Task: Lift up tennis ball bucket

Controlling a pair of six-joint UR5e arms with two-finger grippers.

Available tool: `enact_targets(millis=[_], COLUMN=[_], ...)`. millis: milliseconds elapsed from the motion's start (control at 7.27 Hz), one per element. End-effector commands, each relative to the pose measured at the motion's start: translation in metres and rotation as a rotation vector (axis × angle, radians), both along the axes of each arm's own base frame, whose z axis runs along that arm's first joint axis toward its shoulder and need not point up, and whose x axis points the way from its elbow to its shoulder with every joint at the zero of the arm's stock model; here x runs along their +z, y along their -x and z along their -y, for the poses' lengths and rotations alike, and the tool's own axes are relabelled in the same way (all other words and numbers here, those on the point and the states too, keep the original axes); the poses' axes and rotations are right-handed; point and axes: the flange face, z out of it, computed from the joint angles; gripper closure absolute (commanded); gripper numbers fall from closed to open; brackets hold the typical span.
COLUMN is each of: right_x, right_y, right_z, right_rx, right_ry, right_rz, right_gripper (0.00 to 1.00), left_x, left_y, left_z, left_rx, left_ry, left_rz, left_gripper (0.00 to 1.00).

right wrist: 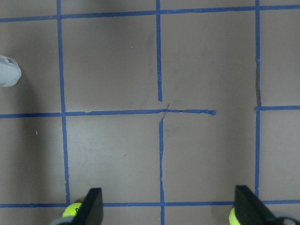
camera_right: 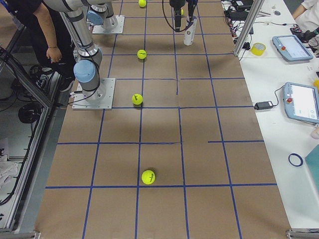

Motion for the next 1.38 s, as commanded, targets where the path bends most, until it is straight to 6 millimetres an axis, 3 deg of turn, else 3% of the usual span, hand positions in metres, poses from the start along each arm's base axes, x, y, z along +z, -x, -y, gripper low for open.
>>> enact_targets(millis=[0, 138, 275, 550, 688, 963, 1101, 1239], right_x=[0.000, 0.000, -0.001, -0.001, -0.002, -0.001, -0.001, -0.002], right_y=[0.000, 0.000, 0.000, 0.000, 0.000, 0.000, 0.000, 0.000], right_z=[0.000, 0.000, 0.000, 0.000, 0.000, 0.000, 0.000, 0.000], right_rx=[0.001, 0.001, 0.001, 0.001, 0.001, 0.001, 0.001, 0.001], right_ry=[-0.002, -0.003, -0.005, -0.005, -0.008, -0.006, -0.006, -0.011], right_rz=[0.001, 0.001, 0.001, 0.001, 0.001, 0.001, 0.001, 0.001], right_gripper=[0.00, 0.00, 0.00, 0.00, 0.00, 0.00, 0.00, 0.00], left_x=[0.060, 0.080, 0.086, 0.090, 0.092, 0.083, 0.089, 0.091], left_y=[-0.032, -0.069, -0.118, -0.191, -0.206, -0.204, -0.203, -0.202], left_z=[-0.020, -0.025, -0.024, -0.041, -0.052, -0.087, -0.102, -0.106], left_rx=[0.062, 0.118, 0.181, 0.303, 0.315, 0.246, 0.244, 0.243], left_ry=[-0.060, -0.079, -0.099, -0.132, -0.135, -0.143, -0.132, -0.129], left_rz=[0.019, 0.019, 0.008, 0.013, 0.007, 0.019, 0.017, 0.017], left_gripper=[0.00, 0.00, 0.00, 0.00, 0.00, 0.00, 0.00, 0.00])
